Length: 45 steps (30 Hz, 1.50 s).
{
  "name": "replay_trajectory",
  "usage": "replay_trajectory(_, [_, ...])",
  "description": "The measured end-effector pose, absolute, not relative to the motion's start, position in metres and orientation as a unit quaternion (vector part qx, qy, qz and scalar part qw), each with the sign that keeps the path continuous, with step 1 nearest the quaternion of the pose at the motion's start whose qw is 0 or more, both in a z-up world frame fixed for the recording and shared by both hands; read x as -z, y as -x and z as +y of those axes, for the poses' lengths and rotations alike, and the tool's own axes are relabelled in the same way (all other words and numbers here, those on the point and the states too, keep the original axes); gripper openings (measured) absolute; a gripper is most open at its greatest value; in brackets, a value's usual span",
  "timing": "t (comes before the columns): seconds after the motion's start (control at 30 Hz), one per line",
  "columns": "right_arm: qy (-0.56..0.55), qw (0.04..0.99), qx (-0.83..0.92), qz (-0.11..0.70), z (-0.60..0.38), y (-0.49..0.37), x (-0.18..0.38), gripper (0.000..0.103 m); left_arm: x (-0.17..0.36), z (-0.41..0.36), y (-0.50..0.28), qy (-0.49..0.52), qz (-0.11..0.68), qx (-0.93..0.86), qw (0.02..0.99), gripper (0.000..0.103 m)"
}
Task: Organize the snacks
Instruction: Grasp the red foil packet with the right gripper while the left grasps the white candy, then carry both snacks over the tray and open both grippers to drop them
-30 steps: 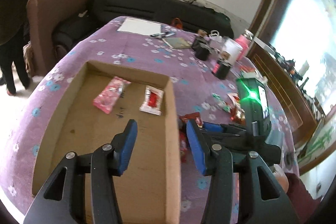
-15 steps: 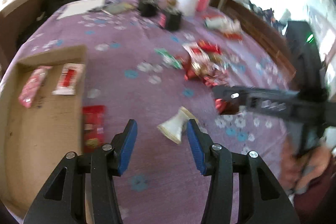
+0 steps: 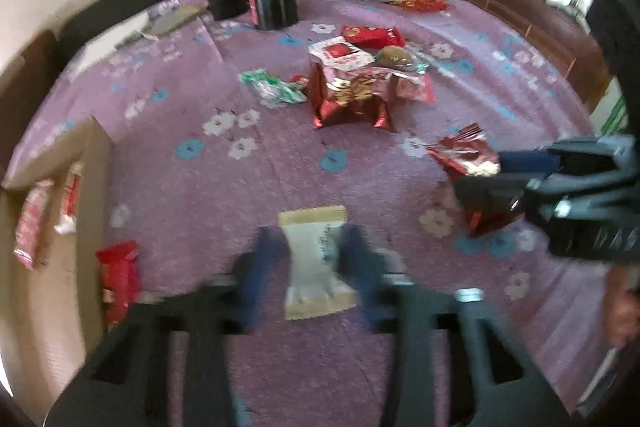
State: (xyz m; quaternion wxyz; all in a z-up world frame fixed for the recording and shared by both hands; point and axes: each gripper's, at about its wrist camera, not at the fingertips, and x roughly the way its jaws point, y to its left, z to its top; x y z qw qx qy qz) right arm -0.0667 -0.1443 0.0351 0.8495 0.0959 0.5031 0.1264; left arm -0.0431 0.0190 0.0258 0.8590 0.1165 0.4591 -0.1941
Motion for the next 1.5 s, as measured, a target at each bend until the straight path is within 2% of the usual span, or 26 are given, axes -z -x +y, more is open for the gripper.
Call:
replay_trajectory(0.23, [-0.055, 0.866, -0.112, 0.485, -0.13, 0.079, -0.034, 0.049, -0.031, 0.024, 0.048, -0.083, 0.461, 0.181, 0.865, 0.022])
replay_trajectory(0.37, [-0.033, 0.874, -0.1, 0.475, -0.123, 0.08, -0.034, 0.045, -0.048, 0.042, 0.057, -0.046, 0.453, 0.185, 0.871, 0.022])
replay_trajectory(0.4, [-0.034, 0.874, -0.101, 0.474, -0.121, 0.082, -0.034, 0.04, -0.054, 0.051, 0.061, -0.032, 0.45, 0.186, 0.873, 0.022])
replay_trajectory(0.43, [-0.037, 0.873, -0.102, 0.475, -0.121, 0.082, -0.035, 0.038, -0.058, 0.058, 0.062, -0.023, 0.448, 0.186, 0.874, 0.022])
replay_trajectory(0.8, [-0.047, 0.886, -0.149, 0.436, -0.088, 0.091, -0.085, 0.038, -0.107, 0.202, 0.07, 0.066, 0.419, 0.079, 0.902, 0.022])
replay_trajectory(1.1, [-0.026, 0.861, -0.256, 0.438, 0.029, 0.066, -0.11, 0.037, -0.07, 0.274, 0.015, 0.107, 0.463, -0.007, 0.88, 0.022])
replay_trajectory(1.37, [0.01, 0.83, -0.29, 0.477, 0.137, 0.021, -0.081, 0.037, -0.049, 0.297, -0.03, 0.115, 0.479, -0.038, 0.87, 0.023])
replay_trajectory(1.5, [0.015, 0.822, -0.288, 0.491, 0.158, 0.002, -0.065, 0.038, -0.04, 0.307, -0.042, 0.131, 0.483, -0.045, 0.864, 0.023])
